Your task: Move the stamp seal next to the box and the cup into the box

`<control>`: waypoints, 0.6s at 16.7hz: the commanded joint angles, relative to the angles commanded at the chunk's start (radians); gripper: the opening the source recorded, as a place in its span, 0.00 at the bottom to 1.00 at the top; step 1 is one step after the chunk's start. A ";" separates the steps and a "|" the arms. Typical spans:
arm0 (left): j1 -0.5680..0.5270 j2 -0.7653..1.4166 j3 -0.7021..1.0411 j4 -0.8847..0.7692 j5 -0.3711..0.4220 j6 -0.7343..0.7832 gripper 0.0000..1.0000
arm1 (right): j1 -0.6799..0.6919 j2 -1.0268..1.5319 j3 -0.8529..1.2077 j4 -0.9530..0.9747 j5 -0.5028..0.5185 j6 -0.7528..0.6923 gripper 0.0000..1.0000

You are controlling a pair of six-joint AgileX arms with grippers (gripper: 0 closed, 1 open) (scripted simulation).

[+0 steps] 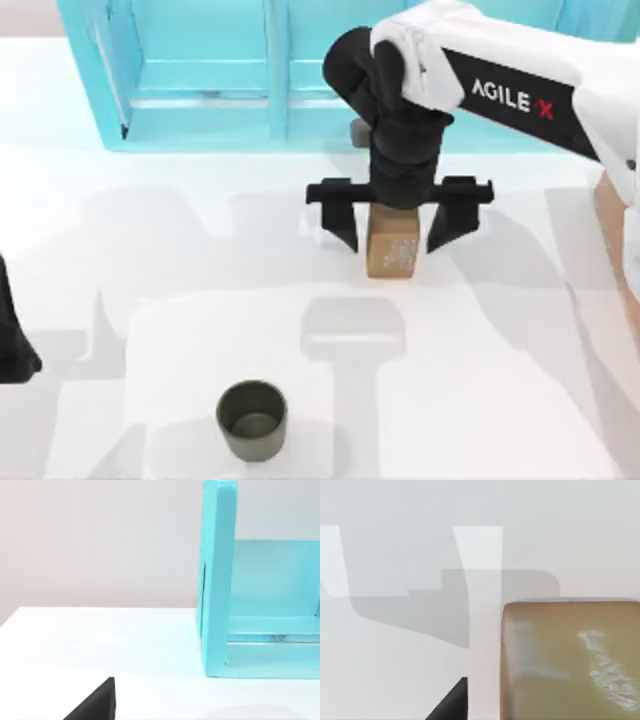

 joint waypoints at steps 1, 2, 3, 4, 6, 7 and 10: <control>0.000 0.000 0.000 0.000 0.000 0.000 1.00 | 0.000 0.000 0.000 0.000 0.000 0.000 0.55; 0.000 0.000 0.000 0.000 0.000 0.000 1.00 | 0.000 0.000 0.000 0.000 0.000 0.000 0.47; 0.000 0.000 0.000 0.000 0.000 0.000 1.00 | 0.000 0.000 0.000 0.000 0.000 0.000 0.40; 0.000 0.000 0.000 0.000 0.000 0.000 1.00 | 0.000 0.000 0.000 0.000 0.000 0.000 0.32; 0.000 0.000 0.000 0.000 0.000 0.000 1.00 | 0.000 0.000 0.000 0.000 0.000 0.000 0.17; 0.000 0.000 0.000 0.000 0.000 0.000 1.00 | 0.000 0.000 0.000 0.000 0.000 0.000 0.10; 0.000 0.000 0.000 0.000 0.000 0.000 1.00 | 0.000 0.000 0.000 0.000 0.000 0.000 0.00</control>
